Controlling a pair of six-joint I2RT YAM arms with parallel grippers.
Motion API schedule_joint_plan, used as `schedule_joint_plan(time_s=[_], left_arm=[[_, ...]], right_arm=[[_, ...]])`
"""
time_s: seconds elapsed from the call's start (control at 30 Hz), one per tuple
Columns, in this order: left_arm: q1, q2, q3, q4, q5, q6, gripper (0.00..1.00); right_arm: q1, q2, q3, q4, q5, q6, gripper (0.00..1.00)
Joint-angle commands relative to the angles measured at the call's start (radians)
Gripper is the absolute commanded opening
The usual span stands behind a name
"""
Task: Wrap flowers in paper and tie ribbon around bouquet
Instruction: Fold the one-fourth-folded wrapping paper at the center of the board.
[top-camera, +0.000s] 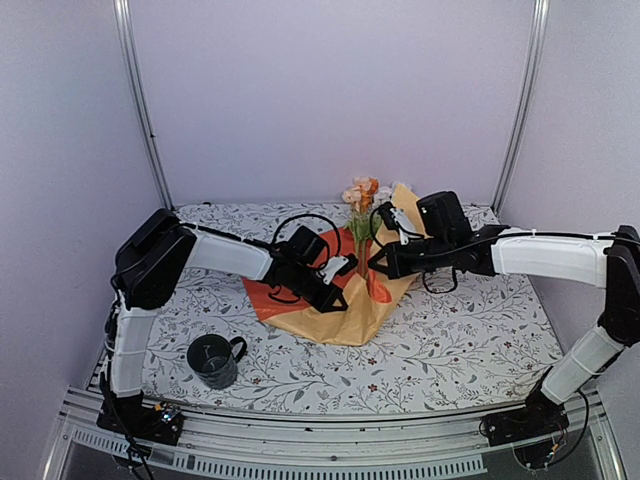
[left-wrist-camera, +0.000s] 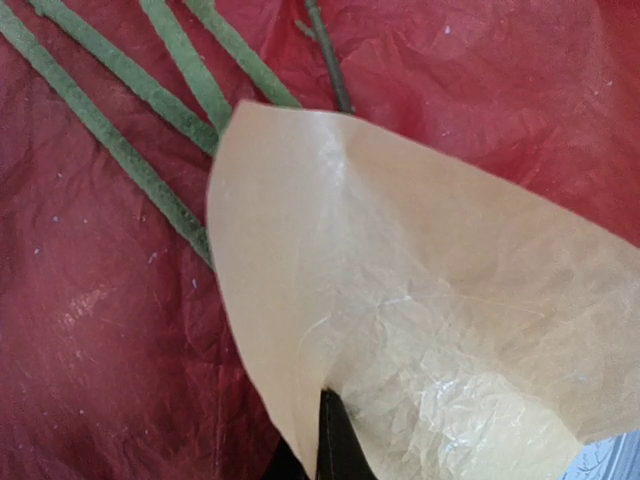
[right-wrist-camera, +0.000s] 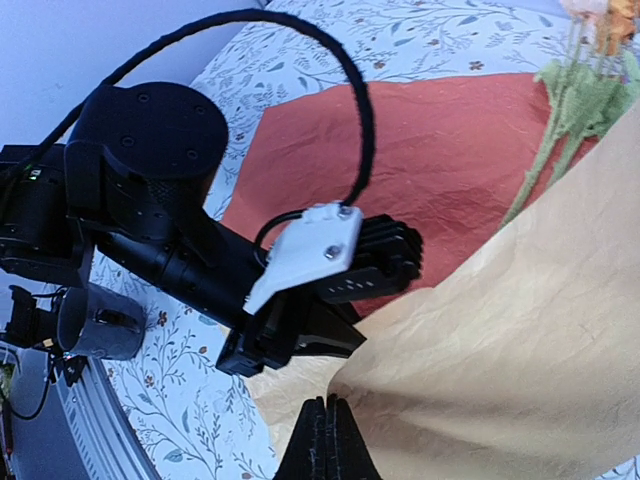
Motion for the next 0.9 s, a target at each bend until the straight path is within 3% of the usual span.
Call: schedule_joint_plan(time_s=[0.0,0.17,0.53,0.73,0.87], left_arm=[[-0.004,0.051,0.002,0.028,0.035,-0.006,0.0],[0.001,0.067,-0.009,0.076,0.058,-0.038,0.0],[0.046,0.058,-0.107,0.28,0.147,-0.198,0.02],[0.06,0.035,-0.134,0.305,0.161,-0.262,0.12],[0.069,0.013,-0.133,0.296,0.142,-0.295,0.25]], right_arm=[[0.029,0.138,0.096,0.066,-0.121,-0.026,0.0],[0.029,0.257,0.169,0.14,-0.13,0.079,0.0],[0.029,0.434,0.17,0.229,-0.063,0.28,0.0],[0.021,0.456,0.169,0.211,0.003,0.319,0.0],[0.015,0.513,0.206,0.18,-0.026,0.316,0.0]])
